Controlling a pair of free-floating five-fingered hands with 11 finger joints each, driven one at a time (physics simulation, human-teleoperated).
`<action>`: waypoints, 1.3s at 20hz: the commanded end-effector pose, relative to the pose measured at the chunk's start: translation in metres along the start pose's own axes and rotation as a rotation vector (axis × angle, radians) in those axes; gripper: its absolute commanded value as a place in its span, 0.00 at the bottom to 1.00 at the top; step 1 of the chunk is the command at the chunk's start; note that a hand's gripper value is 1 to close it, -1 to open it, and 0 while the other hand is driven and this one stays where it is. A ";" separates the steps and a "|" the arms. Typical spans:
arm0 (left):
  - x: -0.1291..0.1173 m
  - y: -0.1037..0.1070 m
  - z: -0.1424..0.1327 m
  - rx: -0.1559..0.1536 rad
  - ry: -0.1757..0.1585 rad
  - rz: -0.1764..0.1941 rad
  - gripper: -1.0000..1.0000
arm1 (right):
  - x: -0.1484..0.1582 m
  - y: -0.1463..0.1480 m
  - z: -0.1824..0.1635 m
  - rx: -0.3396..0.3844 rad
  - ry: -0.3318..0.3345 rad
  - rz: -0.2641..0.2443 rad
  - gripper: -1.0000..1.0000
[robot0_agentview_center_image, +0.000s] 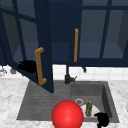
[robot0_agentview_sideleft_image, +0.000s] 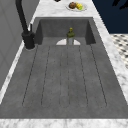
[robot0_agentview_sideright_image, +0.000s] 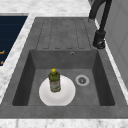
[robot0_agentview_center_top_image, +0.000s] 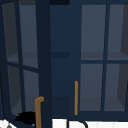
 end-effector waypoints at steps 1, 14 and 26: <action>0.003 -0.011 -0.030 -0.018 0.000 -0.006 0.00 | 0.000 0.000 0.000 0.000 0.000 0.000 0.50; 0.008 -0.041 -0.106 -0.028 0.187 -0.077 0.00 | 0.000 0.000 0.000 0.000 0.000 0.000 0.50; -0.008 -0.056 -0.177 -0.032 0.374 -0.127 0.00 | 0.000 0.000 0.000 0.000 0.000 0.000 0.50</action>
